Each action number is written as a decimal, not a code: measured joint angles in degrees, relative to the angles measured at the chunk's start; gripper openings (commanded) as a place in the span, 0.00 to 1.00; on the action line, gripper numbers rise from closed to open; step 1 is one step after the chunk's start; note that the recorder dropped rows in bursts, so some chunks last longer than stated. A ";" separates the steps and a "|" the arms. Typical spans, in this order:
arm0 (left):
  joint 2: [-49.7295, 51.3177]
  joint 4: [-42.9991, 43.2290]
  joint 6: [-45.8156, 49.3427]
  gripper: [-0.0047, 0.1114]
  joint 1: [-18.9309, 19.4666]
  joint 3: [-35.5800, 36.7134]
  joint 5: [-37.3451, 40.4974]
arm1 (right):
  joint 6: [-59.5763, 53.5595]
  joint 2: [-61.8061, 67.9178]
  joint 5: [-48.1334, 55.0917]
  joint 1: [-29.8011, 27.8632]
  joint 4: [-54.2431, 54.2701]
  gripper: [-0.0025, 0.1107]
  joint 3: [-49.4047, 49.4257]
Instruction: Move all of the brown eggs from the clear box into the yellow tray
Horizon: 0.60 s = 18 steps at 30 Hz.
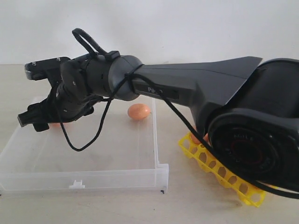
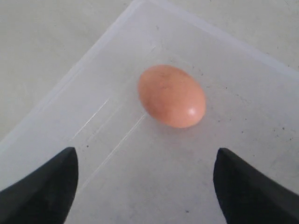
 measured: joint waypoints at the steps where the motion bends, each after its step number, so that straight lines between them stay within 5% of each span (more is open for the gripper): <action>1: 0.00 0.00 0.00 0.00 0.00 0.00 0.00 | -2.24 0.00 -0.25 0.00 -0.68 0.69 0.00; 18: 0.00 0.00 0.00 0.00 0.00 0.00 0.00 | -28.57 0.91 -1.75 0.21 -5.94 0.69 -0.48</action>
